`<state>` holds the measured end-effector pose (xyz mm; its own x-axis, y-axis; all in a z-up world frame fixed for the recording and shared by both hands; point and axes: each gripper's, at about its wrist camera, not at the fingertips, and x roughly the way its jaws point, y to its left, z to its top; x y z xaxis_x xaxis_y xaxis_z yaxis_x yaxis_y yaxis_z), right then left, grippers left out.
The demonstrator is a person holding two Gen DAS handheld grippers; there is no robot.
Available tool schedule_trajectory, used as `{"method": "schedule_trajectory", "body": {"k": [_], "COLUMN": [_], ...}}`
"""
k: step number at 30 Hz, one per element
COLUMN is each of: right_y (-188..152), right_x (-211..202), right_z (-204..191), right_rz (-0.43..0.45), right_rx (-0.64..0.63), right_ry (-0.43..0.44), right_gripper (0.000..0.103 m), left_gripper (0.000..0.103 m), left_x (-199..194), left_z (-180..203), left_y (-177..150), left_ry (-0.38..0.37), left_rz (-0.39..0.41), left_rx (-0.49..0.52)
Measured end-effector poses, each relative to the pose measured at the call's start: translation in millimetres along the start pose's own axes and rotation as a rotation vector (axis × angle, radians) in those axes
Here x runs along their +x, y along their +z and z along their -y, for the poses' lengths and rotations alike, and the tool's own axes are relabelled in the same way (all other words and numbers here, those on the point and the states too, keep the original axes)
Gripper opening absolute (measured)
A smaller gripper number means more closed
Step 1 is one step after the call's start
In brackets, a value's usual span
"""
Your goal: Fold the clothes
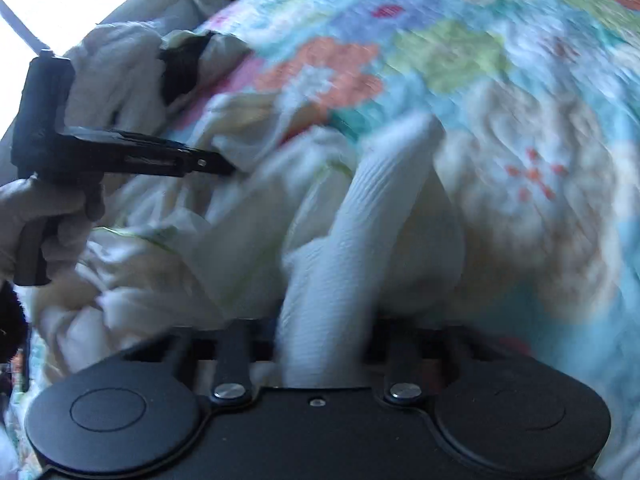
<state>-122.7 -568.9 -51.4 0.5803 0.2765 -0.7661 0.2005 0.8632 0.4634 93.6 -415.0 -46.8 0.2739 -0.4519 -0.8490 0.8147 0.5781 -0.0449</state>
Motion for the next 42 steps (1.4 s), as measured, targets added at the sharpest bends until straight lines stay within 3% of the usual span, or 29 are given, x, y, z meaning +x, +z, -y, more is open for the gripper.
{"method": "schedule_trajectory", "body": {"k": [3,9,12,13,14,15,16,18,20,25,30,34,36,38,39,41,42], "right_y": [29.6,82.1,94.7,99.1,103.6,103.8,101.7,94.1,73.9,38.4,18.1,13.9,11.6,11.1,11.4,12.6,13.5], "right_x": [-23.6,-113.0,-133.3,-132.5,-129.3,-123.2,-115.6,-102.2,-99.5,-95.1,-87.3,-76.9,-72.6,-64.6,-59.9,-51.3,-48.1], "right_z": [-7.5,1.5,14.2,24.9,38.4,50.3,61.3,80.9,91.9,119.9,111.6,96.9,96.0,101.8,101.9,95.7,89.2], "right_rz": [0.125,0.504,0.642,0.651,0.646,0.620,0.584,0.498,0.425,0.239,0.182,0.147,0.157,0.166,0.165,0.159,0.157], "right_rx": [-0.088,-0.124,-0.142,-0.124,-0.094,-0.065,-0.037,0.024,0.062,0.211,0.223,0.113,0.099,0.139,0.131,0.066,0.014], "right_ry": [-0.017,-0.086,-0.225,-0.260,-0.287,-0.330,-0.380,-0.471,-0.458,-0.261,-0.170,-0.235,-0.251,-0.213,-0.207,-0.222,-0.240], "right_gripper": [0.021,0.020,0.024,0.034,0.050,0.056,0.057,0.057,0.057,0.057,0.057,0.057,0.050,0.034,0.030,0.016,0.014], "left_gripper": [0.014,0.014,0.020,0.024,0.045,0.065,0.067,0.067,0.067,0.067,0.080,0.091,0.091,0.091,0.091,0.091,0.091], "left_x": [-30.4,-117.2,-118.0,-103.2,-80.7,-57.0,-34.0,-1.0,7.5,-43.7,-110.9,-121.9,-115.3,-106.6,-103.1,-96.3,-91.8], "left_z": [-1.5,-5.9,-7.7,-6.4,-3.2,0.3,3.5,6.4,5.2,5.2,42.4,86.5,105.1,115.9,119.9,122.5,121.9], "left_y": [28.5,107.1,138.7,152.7,164.1,174.8,178.0,167.7,141.0,59.5,-23.0,-78.1,-102.0,-115.9,-122.7,-131.1,-133.4], "left_ry": [0.037,0.077,0.072,0.080,0.122,0.170,0.233,0.278,0.275,0.146,0.008,-0.034,-0.047,-0.094,-0.109,-0.081,-0.068], "left_rz": [0.132,0.591,0.702,0.697,0.657,0.611,0.556,0.441,0.406,0.389,0.381,0.363,0.314,0.249,0.237,0.231,0.222], "left_rx": [-0.001,-0.064,-0.145,-0.138,-0.121,-0.104,-0.092,-0.051,-0.036,-0.081,-0.056,-0.009,0.022,0.060,0.077,0.075,0.066]}}
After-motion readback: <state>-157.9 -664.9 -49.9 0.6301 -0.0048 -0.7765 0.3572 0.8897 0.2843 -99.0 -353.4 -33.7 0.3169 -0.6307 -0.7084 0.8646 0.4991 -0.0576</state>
